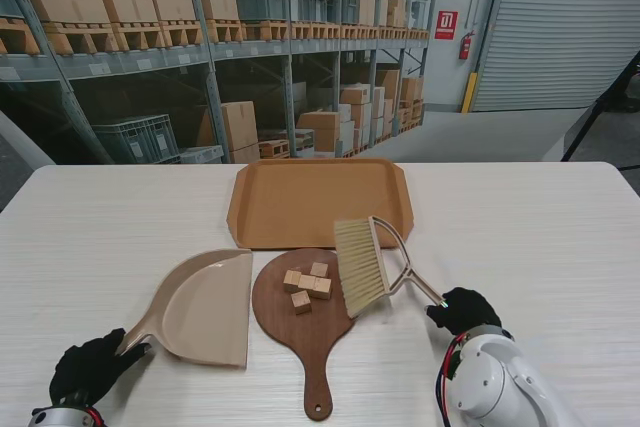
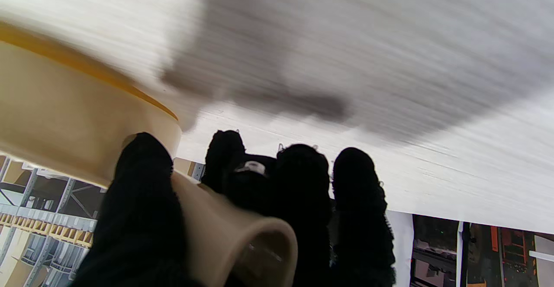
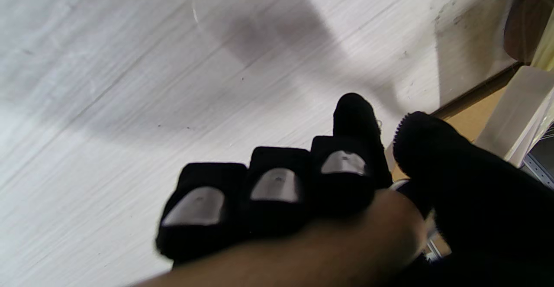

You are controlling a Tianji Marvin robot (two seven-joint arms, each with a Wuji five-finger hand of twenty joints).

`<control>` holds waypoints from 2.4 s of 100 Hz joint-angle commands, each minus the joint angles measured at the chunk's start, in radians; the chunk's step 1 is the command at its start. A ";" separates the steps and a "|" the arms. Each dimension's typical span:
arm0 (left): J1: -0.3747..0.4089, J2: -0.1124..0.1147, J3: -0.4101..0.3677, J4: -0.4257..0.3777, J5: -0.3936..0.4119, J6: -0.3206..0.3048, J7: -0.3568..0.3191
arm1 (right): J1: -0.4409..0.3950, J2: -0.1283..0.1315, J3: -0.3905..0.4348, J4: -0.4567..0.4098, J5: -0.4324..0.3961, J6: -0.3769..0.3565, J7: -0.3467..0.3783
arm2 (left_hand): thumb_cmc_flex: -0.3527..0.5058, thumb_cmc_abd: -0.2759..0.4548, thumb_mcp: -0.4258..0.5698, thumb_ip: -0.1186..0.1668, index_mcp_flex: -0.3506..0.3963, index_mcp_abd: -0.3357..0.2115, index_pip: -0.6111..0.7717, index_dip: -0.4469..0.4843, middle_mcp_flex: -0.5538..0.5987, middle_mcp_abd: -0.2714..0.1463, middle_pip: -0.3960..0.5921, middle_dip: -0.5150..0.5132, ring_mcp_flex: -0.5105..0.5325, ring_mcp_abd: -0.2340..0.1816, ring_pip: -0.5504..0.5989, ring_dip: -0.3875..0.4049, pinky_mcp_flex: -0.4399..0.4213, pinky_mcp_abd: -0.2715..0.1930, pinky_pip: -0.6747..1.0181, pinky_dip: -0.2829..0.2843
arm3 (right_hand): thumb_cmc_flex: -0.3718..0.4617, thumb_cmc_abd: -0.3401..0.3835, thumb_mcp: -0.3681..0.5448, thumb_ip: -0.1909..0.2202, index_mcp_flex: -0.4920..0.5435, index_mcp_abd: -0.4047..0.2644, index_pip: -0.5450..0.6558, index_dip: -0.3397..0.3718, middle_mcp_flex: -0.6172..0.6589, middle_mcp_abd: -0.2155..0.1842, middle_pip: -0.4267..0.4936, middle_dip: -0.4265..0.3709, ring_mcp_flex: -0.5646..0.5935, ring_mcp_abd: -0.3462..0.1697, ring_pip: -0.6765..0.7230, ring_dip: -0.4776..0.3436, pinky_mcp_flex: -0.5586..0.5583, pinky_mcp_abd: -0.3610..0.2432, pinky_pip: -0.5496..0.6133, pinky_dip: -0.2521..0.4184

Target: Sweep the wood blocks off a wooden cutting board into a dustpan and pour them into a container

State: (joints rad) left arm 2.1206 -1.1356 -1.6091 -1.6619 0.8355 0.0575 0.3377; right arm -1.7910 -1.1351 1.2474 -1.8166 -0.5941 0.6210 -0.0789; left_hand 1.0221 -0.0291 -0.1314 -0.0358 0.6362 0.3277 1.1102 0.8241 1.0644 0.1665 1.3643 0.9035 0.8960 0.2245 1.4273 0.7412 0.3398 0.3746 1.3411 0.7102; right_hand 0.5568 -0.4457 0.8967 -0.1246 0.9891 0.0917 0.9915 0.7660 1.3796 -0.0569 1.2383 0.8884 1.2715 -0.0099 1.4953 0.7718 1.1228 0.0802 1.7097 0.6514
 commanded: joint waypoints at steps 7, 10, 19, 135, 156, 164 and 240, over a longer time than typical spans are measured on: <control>0.002 -0.002 0.002 -0.004 -0.002 -0.007 -0.022 | 0.004 0.002 -0.021 0.003 -0.006 0.031 0.043 | 0.162 0.152 0.102 0.010 0.041 0.040 0.026 -0.014 0.047 -0.125 0.050 0.013 0.062 -0.156 0.014 -0.005 -0.016 0.004 0.012 0.017 | -0.018 0.061 0.007 0.032 0.156 0.133 0.056 0.019 0.070 -0.064 0.178 0.006 0.053 -0.262 0.250 0.121 0.095 -0.236 0.368 0.051; 0.001 -0.001 0.002 -0.003 -0.002 -0.008 -0.023 | 0.006 0.003 -0.025 0.004 -0.006 0.037 0.048 | 0.162 0.152 0.102 0.010 0.041 0.041 0.026 -0.014 0.047 -0.125 0.050 0.013 0.062 -0.156 0.014 -0.005 -0.016 0.004 0.012 0.017 | -0.018 0.061 0.006 0.032 0.155 0.132 0.055 0.019 0.070 -0.064 0.177 0.006 0.053 -0.263 0.250 0.121 0.095 -0.237 0.368 0.051; -0.001 -0.001 0.003 -0.001 -0.002 -0.011 -0.025 | 0.009 0.003 -0.035 0.002 0.003 0.050 0.054 | 0.161 0.151 0.102 0.010 0.043 0.040 0.026 -0.014 0.047 -0.125 0.050 0.014 0.063 -0.156 0.014 -0.005 -0.017 0.004 0.012 0.017 | -0.016 0.063 0.004 0.032 0.154 0.133 0.054 0.022 0.070 -0.065 0.177 0.004 0.053 -0.264 0.249 0.120 0.095 -0.237 0.368 0.051; -0.006 0.003 0.022 0.000 0.003 0.002 -0.040 | 0.068 -0.017 -0.165 -0.026 0.109 0.100 0.036 | 0.162 0.142 0.103 0.011 0.053 0.042 0.024 -0.015 0.056 -0.123 0.049 0.013 0.071 -0.153 0.015 -0.005 -0.011 0.005 0.015 0.018 | -0.013 0.057 0.016 0.032 0.154 0.144 0.051 0.034 0.070 -0.066 0.180 -0.005 0.053 -0.266 0.249 0.120 0.095 -0.245 0.366 0.047; -0.002 0.004 0.019 -0.003 0.007 -0.001 -0.047 | 0.039 -0.014 -0.132 -0.048 0.076 0.117 0.031 | 0.163 0.140 0.104 0.011 0.055 0.041 0.023 -0.016 0.057 -0.122 0.049 0.013 0.071 -0.152 0.015 -0.006 -0.011 0.005 0.015 0.018 | -0.011 0.056 0.017 0.033 0.155 0.144 0.050 0.035 0.070 -0.066 0.180 -0.006 0.053 -0.265 0.249 0.120 0.095 -0.246 0.367 0.047; -0.001 0.006 0.019 -0.004 0.009 -0.003 -0.051 | 0.020 -0.011 -0.118 -0.059 0.066 0.122 0.033 | 0.162 0.141 0.103 0.011 0.057 0.043 0.023 -0.016 0.058 -0.121 0.049 0.013 0.071 -0.153 0.015 -0.006 -0.010 0.006 0.015 0.018 | -0.010 0.056 0.017 0.033 0.155 0.146 0.050 0.035 0.070 -0.065 0.180 -0.007 0.053 -0.266 0.249 0.120 0.096 -0.246 0.368 0.047; 0.006 0.005 0.024 -0.005 0.012 0.005 -0.044 | -0.018 -0.008 -0.152 -0.062 0.103 0.088 0.044 | 0.160 0.140 0.104 0.011 0.057 0.041 0.022 -0.016 0.059 -0.122 0.049 0.013 0.070 -0.152 0.014 -0.006 -0.012 0.005 0.014 0.018 | -0.013 0.051 0.024 0.032 0.160 0.147 0.049 0.036 0.070 -0.063 0.183 -0.009 0.053 -0.265 0.250 0.122 0.096 -0.248 0.372 0.048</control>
State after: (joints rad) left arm 2.1158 -1.1282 -1.5887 -1.6651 0.8433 0.0572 0.3106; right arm -1.8144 -1.1315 1.1068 -1.8839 -0.4973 0.7143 -0.0417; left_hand 1.0221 -0.0291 -0.1314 -0.0358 0.6362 0.3277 1.1102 0.8240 1.0644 0.1665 1.3636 0.9005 0.8959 0.2243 1.4265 0.7413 0.3396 0.3746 1.3411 0.7102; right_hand 0.5518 -0.4247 0.8919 -0.1239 0.9892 0.0914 0.9919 0.7802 1.3797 -0.0578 1.2488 0.8769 1.2717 -0.0109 1.4965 0.7732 1.1233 0.0765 1.7107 0.6515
